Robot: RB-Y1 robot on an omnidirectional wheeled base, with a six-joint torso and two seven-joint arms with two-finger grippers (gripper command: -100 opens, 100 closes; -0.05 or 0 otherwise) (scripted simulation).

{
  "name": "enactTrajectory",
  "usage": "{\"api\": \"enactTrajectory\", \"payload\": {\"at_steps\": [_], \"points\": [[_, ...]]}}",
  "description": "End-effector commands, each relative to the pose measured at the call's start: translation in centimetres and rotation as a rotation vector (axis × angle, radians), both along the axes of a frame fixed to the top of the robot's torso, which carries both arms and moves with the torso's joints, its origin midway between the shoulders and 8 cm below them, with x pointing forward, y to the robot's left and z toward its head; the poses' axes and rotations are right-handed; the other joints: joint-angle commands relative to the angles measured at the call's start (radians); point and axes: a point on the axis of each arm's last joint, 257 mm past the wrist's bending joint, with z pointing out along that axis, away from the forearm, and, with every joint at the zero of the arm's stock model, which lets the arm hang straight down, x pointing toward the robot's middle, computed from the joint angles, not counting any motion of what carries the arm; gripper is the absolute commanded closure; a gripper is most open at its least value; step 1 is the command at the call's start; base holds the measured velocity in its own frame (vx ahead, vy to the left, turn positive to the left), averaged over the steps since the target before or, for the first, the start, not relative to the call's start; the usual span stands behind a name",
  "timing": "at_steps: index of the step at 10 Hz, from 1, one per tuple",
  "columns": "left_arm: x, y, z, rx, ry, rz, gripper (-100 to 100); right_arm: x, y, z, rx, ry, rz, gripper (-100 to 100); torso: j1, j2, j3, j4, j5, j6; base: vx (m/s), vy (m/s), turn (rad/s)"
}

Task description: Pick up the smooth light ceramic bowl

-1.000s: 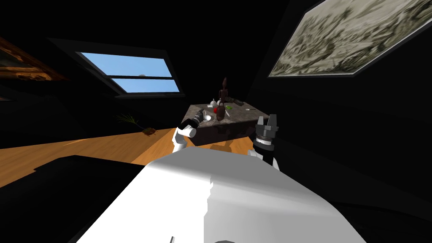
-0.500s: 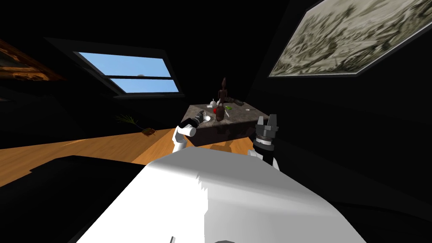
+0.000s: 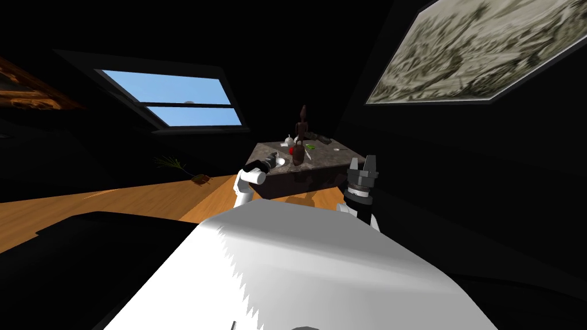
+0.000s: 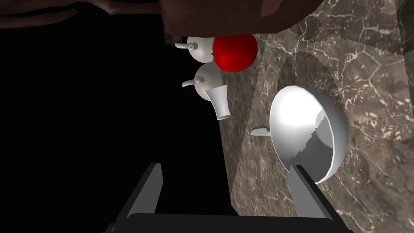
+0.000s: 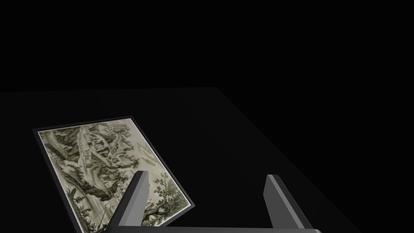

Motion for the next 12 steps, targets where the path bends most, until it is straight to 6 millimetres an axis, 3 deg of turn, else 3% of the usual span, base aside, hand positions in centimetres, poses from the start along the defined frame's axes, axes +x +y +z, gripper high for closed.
{"api": "enactTrajectory", "payload": {"at_steps": [1, 12], "points": [[-0.2, 0.5, -0.7, 0.004, 0.038, 0.01, -100, 0.0, 0.0, 0.0, 0.0, 0.0, 0.0, 0, 0.0, 0.0, 0.0, 0.0, 0.0, 0.0, 0.053, -0.019, 0.002], [-2.5, 2.9, -6.0, 0.023, 0.294, 0.059, -100, 0.0, 0.0, 0.0, 0.0, 0.0, 0.0, 0, 0.0, -0.003, -0.001, -0.001, 0.0, 0.0, 0.056, -0.016, 0.001]]}}
